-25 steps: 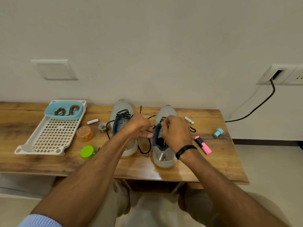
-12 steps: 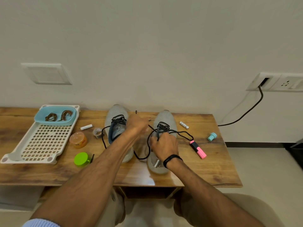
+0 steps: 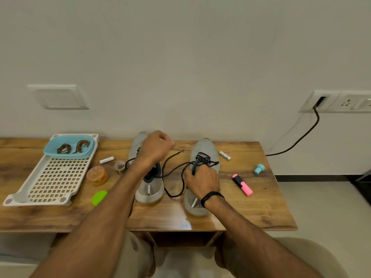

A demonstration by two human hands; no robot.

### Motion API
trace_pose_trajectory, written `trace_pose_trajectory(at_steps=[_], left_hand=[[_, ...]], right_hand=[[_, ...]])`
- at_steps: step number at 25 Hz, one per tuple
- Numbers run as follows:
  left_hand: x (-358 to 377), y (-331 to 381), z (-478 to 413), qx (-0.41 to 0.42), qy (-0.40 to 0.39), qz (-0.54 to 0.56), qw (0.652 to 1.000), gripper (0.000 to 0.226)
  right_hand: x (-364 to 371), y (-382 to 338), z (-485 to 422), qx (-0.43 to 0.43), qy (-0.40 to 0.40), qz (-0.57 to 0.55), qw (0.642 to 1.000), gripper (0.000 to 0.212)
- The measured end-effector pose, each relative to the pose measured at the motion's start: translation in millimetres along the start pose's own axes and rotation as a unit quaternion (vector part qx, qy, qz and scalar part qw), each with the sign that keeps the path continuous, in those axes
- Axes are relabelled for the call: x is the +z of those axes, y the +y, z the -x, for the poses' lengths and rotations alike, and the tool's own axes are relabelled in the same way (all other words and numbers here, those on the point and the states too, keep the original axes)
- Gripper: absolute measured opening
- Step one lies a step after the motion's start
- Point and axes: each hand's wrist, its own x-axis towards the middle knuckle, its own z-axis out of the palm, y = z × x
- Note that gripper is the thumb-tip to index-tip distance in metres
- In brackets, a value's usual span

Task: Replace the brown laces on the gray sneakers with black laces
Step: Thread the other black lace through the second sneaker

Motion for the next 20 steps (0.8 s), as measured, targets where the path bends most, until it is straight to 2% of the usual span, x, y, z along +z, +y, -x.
trace_pose_trajectory(at_steps=[1, 3, 5, 8, 11, 13, 15, 16, 18, 20], left_hand=[[14.7, -0.2, 4.3, 0.052, -0.074, -0.116, 0.989, 0.013], [37.3, 1.6, 7.8, 0.112, -0.161, -0.248, 0.949, 0.022], [44.0, 5.2, 6.3, 0.116, -0.171, -0.294, 0.933, 0.032], [42.9, 5.0, 2.8, 0.106, -0.141, -0.306, 0.936, 0.03], [39.0, 4.1, 2.8, 0.052, -0.099, -0.212, 0.971, 0.029], [27.7, 2.4, -1.6, -0.003, 0.004, -0.144, 0.99, 0.03], [15.4, 1.5, -2.7, -0.021, 0.107, -0.114, 0.988, 0.031], [13.4, 2.2, -0.2, -0.018, 0.132, -0.104, 0.986, 0.03], [14.5, 6.6, 8.0, -0.016, 0.15, -0.105, 0.983, 0.026], [15.6, 10.2, 13.8, -0.04, 0.11, -0.17, 0.979, 0.026]], right_hand=[[-0.7, -0.5, 0.3, -0.007, 0.002, 0.004, 1.0, 0.035], [-1.7, -0.5, 0.2, -0.02, 0.006, 0.009, 1.0, 0.036], [-1.7, -1.2, 0.8, -0.028, 0.01, 0.018, 0.999, 0.036], [-1.8, -2.0, 1.4, -0.031, 0.01, 0.017, 0.999, 0.037], [-1.5, -1.9, 2.2, -0.013, 0.001, 0.016, 1.0, 0.035], [-2.8, -1.5, 1.2, 0.006, 0.001, 0.008, 1.0, 0.032], [-4.5, -2.4, 0.6, 0.018, 0.001, 0.004, 1.0, 0.034], [-5.7, -3.0, 0.7, 0.019, -0.001, 0.01, 1.0, 0.034], [-7.9, -3.5, 0.9, 0.021, -0.003, 0.013, 1.0, 0.032], [-8.4, -1.8, 0.4, 0.023, -0.014, 0.007, 1.0, 0.031]])
